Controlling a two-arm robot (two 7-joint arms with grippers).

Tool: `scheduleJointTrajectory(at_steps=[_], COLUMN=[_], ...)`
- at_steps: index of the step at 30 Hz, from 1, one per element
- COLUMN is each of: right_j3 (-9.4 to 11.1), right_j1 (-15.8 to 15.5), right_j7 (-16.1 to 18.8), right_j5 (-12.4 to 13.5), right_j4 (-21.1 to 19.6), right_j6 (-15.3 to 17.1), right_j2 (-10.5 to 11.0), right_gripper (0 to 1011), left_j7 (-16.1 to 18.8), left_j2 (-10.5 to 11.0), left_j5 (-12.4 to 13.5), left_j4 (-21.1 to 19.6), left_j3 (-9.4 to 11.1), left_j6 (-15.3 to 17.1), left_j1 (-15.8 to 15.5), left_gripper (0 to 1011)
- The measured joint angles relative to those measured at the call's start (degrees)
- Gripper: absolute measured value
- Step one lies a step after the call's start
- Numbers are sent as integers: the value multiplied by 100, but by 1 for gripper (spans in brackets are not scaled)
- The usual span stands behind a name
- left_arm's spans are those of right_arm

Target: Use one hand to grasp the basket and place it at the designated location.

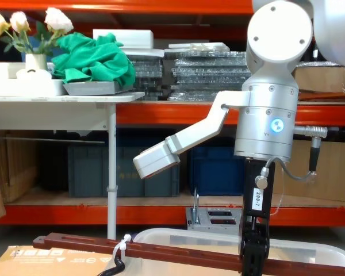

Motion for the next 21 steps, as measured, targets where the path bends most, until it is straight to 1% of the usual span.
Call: scheduleJointTrajectory(at_steps=[6, 14, 18, 21], right_j3=[0, 0, 28, 32], right_j1=[0, 0, -7, -1], right_j7=[-3, -4, -79, -91], right_j5=[0, -1, -51, -67], right_j4=[-1, -1, -210, -305], right_j6=[2, 5, 6, 29], right_j2=[2, 4, 130, 179], right_gripper=[443, 399, 371, 346], left_j7=[0, 0, 0, 0], left_j2=[0, 0, 0, 0], left_j5=[0, 0, 0, 0], left_j4=[0, 0, 0, -1], left_j3=[0, 0, 0, 0], left_j6=[0, 0, 0, 0], left_j1=[0, 0, 0, 0], left_gripper=[0, 0, 0, 0])
